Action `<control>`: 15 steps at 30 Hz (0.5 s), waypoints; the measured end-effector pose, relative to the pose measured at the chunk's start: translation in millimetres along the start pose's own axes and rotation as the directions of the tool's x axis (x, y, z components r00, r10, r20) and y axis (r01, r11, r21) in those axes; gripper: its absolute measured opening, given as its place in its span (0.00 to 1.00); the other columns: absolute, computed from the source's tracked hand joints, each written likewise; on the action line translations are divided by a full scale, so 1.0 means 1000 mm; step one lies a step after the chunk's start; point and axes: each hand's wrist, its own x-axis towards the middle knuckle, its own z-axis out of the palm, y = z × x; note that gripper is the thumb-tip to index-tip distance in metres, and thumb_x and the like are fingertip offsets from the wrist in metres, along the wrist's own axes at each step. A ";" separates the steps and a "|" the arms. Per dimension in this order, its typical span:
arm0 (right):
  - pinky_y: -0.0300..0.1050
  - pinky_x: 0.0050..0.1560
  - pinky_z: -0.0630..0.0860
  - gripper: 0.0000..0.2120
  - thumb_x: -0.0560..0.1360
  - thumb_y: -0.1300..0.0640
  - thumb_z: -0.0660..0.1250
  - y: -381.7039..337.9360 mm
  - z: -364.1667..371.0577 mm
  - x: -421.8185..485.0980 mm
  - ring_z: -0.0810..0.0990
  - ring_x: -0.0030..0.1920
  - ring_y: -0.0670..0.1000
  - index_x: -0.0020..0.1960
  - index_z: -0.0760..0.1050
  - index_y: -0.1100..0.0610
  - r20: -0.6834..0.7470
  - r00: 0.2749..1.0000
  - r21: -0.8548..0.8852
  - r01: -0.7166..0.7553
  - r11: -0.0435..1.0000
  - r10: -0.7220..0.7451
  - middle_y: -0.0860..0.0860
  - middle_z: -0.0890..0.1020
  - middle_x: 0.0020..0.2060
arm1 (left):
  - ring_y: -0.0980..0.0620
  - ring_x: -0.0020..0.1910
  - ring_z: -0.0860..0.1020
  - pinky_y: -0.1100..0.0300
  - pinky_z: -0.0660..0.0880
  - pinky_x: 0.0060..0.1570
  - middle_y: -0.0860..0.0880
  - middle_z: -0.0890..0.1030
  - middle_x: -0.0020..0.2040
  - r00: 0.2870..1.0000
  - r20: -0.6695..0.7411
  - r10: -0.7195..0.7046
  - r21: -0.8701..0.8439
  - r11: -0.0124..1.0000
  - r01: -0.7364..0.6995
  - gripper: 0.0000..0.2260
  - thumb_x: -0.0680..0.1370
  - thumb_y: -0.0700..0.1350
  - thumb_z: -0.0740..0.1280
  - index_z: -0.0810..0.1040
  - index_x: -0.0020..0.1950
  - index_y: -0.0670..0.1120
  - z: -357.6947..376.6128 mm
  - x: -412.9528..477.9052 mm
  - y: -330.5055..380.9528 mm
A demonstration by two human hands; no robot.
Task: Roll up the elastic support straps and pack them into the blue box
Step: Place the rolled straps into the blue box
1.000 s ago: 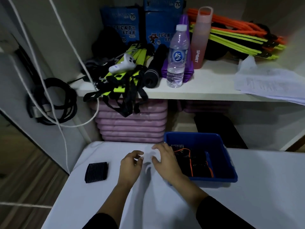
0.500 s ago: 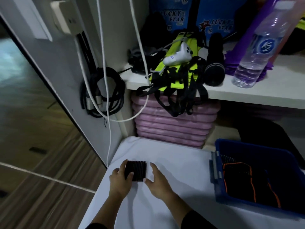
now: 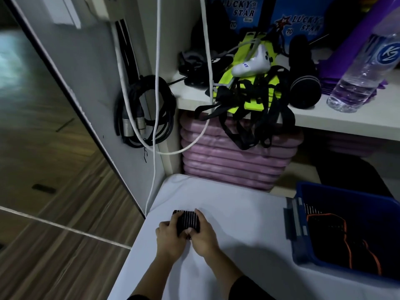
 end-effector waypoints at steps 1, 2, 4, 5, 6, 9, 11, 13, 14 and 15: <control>0.50 0.64 0.72 0.30 0.73 0.60 0.63 0.002 0.001 -0.001 0.74 0.62 0.52 0.73 0.61 0.46 -0.010 1.000 0.029 -0.001 1.000 0.001 0.51 0.75 0.64 | 0.44 0.56 0.71 0.56 0.65 0.57 0.44 0.75 0.56 1.000 -0.002 0.023 -0.052 0.998 -0.023 0.24 0.75 0.47 0.66 0.65 0.69 0.54 -0.001 -0.003 0.002; 0.50 0.63 0.73 0.29 0.73 0.61 0.63 0.004 0.000 -0.001 0.75 0.61 0.52 0.72 0.63 0.45 -0.019 1.000 0.068 0.003 0.998 -0.001 0.51 0.75 0.63 | 0.44 0.56 0.72 0.56 0.67 0.58 0.43 0.74 0.55 0.999 0.002 0.038 -0.120 0.992 -0.037 0.24 0.74 0.43 0.67 0.66 0.69 0.53 -0.003 -0.007 0.005; 0.52 0.62 0.74 0.27 0.72 0.61 0.63 0.010 -0.001 -0.002 0.76 0.61 0.53 0.68 0.66 0.42 -0.044 0.999 0.158 0.022 0.987 -0.015 0.50 0.77 0.62 | 0.45 0.56 0.73 0.58 0.72 0.58 0.41 0.72 0.57 0.999 0.018 0.048 -0.249 0.968 -0.042 0.25 0.74 0.36 0.66 0.68 0.68 0.51 -0.005 -0.012 0.009; 0.53 0.61 0.75 0.27 0.71 0.60 0.63 0.013 -0.003 -0.001 0.76 0.61 0.53 0.66 0.68 0.39 -0.059 0.998 0.198 0.039 0.979 -0.028 0.50 0.77 0.61 | 0.46 0.57 0.73 0.59 0.72 0.58 0.41 0.71 0.58 0.998 0.026 0.049 -0.286 0.958 -0.039 0.25 0.73 0.34 0.66 0.68 0.68 0.50 -0.006 -0.015 0.011; 0.54 0.60 0.76 0.26 0.70 0.58 0.63 0.015 -0.007 -0.003 0.77 0.60 0.52 0.63 0.68 0.34 -0.072 0.997 0.225 0.055 0.973 -0.040 0.49 0.78 0.60 | 0.46 0.58 0.73 0.58 0.73 0.59 0.42 0.71 0.58 0.998 0.031 0.049 -0.296 0.954 -0.037 0.25 0.73 0.34 0.66 0.68 0.68 0.51 -0.006 -0.017 0.012; 0.53 0.57 0.78 0.25 0.69 0.55 0.62 0.012 -0.028 -0.018 0.78 0.57 0.48 0.53 0.68 0.24 -0.078 0.995 0.294 0.084 0.952 -0.064 0.45 0.78 0.57 | 0.47 0.60 0.72 0.56 0.73 0.61 0.44 0.72 0.59 0.995 0.019 0.095 -0.344 0.935 -0.083 0.25 0.74 0.35 0.66 0.68 0.68 0.54 -0.005 -0.025 0.022; 0.54 0.58 0.78 0.23 0.69 0.54 0.63 0.010 -0.046 -0.027 0.78 0.57 0.47 0.55 0.70 0.26 -0.067 0.994 0.333 0.107 0.937 -0.090 0.43 0.79 0.57 | 0.51 0.61 0.68 0.60 0.68 0.61 0.46 0.71 0.60 0.993 0.007 0.119 -0.354 0.929 -0.109 0.24 0.75 0.35 0.65 0.68 0.68 0.52 -0.006 -0.033 0.037; 0.53 0.60 0.76 0.22 0.71 0.54 0.64 0.006 -0.068 -0.037 0.78 0.59 0.46 0.58 0.70 0.30 -0.063 0.990 0.364 0.139 0.921 -0.125 0.42 0.80 0.57 | 0.53 0.59 0.67 0.60 0.67 0.62 0.46 0.71 0.60 0.984 -0.018 0.179 -0.360 0.917 -0.174 0.24 0.75 0.36 0.65 0.68 0.69 0.51 -0.008 -0.039 0.056; 0.53 0.61 0.76 0.22 0.72 0.54 0.65 0.005 -0.079 -0.042 0.78 0.59 0.46 0.59 0.71 0.31 -0.072 0.988 0.370 0.156 0.916 -0.139 0.42 0.80 0.58 | 0.55 0.58 0.68 0.60 0.67 0.62 0.45 0.71 0.59 0.978 -0.023 0.208 -0.371 0.907 -0.201 0.24 0.75 0.36 0.65 0.68 0.69 0.52 -0.008 -0.041 0.066; 0.52 0.62 0.76 0.21 0.74 0.56 0.64 0.003 -0.092 -0.048 0.78 0.59 0.46 0.59 0.71 0.32 -0.091 0.984 0.376 0.179 0.909 -0.156 0.43 0.80 0.58 | 0.58 0.56 0.69 0.62 0.67 0.62 0.45 0.71 0.58 0.971 -0.024 0.236 -0.375 0.899 -0.228 0.24 0.75 0.36 0.66 0.68 0.69 0.52 -0.009 -0.045 0.079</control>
